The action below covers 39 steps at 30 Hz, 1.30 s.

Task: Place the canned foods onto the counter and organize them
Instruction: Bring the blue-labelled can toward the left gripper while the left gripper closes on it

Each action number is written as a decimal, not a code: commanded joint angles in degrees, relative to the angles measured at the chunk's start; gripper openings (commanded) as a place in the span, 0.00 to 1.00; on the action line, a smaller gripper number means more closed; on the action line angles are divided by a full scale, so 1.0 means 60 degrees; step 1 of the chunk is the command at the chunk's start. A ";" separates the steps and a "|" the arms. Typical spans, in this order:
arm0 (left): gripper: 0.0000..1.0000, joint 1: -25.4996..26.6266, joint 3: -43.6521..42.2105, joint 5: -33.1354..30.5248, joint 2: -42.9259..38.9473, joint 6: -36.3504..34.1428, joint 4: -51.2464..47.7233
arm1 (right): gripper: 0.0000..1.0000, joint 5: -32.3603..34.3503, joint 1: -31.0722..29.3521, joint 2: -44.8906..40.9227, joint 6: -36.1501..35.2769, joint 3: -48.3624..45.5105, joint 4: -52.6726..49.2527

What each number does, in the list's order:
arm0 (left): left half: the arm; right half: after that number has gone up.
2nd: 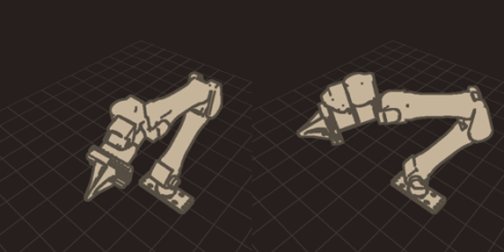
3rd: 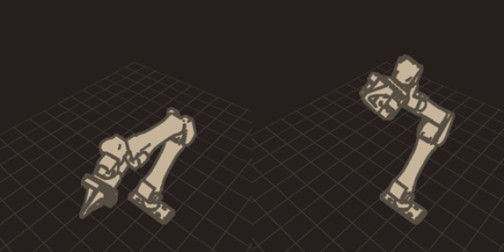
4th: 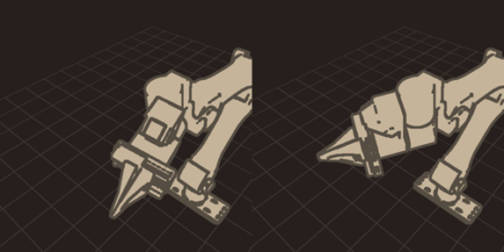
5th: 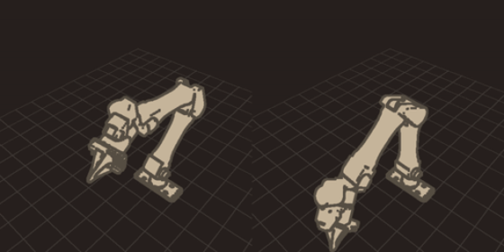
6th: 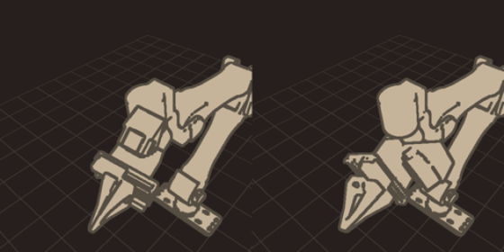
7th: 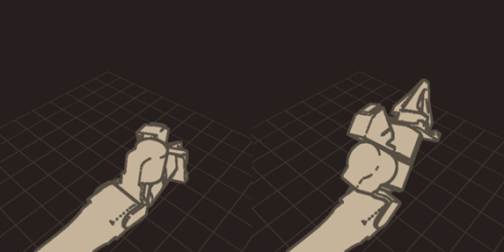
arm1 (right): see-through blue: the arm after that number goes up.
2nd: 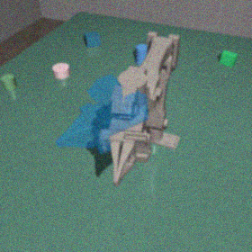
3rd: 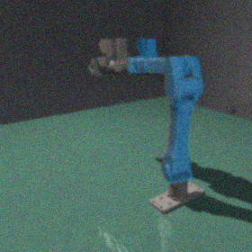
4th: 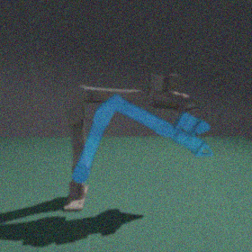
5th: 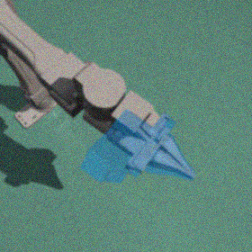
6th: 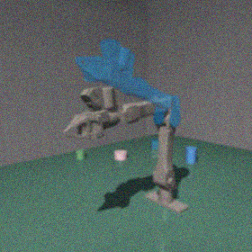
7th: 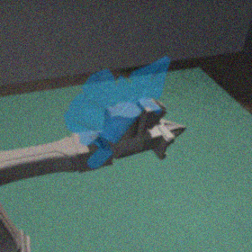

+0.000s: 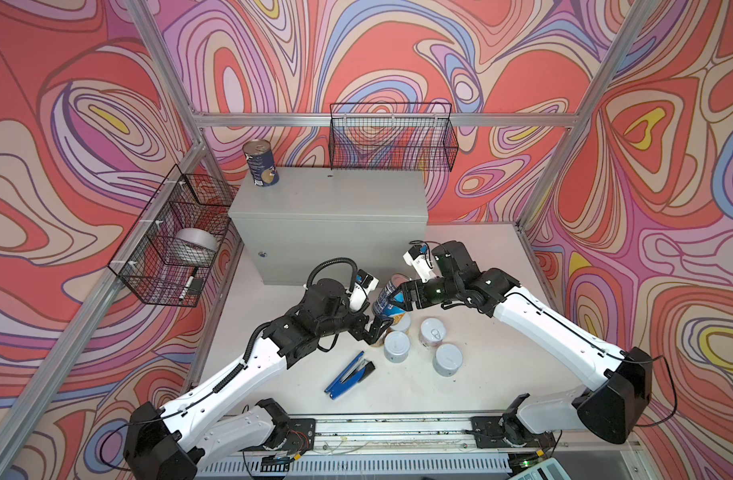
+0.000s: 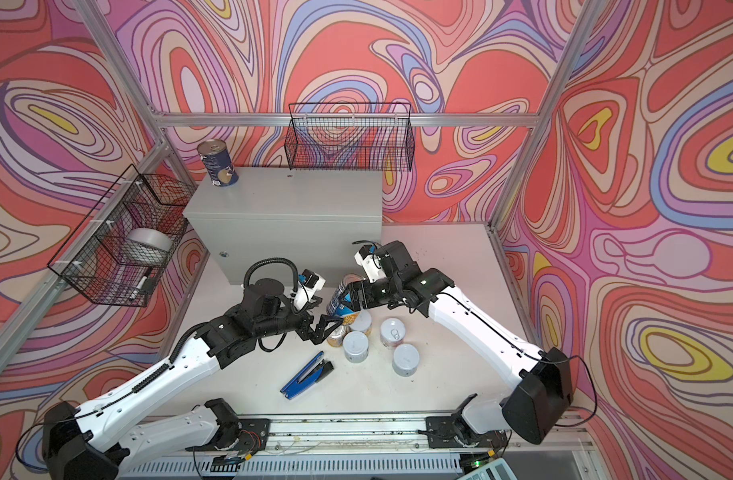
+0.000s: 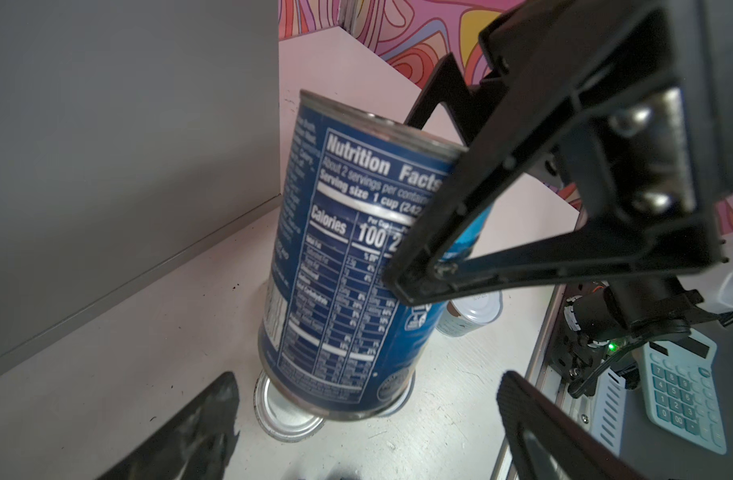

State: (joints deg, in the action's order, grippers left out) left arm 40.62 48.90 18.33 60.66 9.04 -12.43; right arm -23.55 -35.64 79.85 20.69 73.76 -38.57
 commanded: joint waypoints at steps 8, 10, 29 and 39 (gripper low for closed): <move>1.00 0.0041 0.0120 0.0480 0.0475 -0.0327 0.1014 | 0.63 -0.1411 0.0168 -0.0669 0.0212 0.0206 0.1096; 1.00 0.0041 0.0155 0.0534 0.0634 -0.0341 0.1100 | 0.63 -0.1472 0.0181 -0.0659 0.0228 0.0202 0.1107; 0.97 0.0040 0.0146 -0.0352 0.1058 -0.0435 0.1737 | 0.63 -0.2295 0.0197 -0.0365 0.0709 0.0041 0.1651; 1.00 0.0041 0.0123 -0.0389 0.1238 -0.0347 0.2290 | 0.63 -0.2566 0.0197 -0.0269 0.0676 -0.0021 0.1629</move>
State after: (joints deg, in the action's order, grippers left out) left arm 40.95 48.93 17.93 67.40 7.11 -2.31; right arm -33.39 -34.41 79.53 24.32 72.93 -35.16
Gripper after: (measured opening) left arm 0.998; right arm 0.854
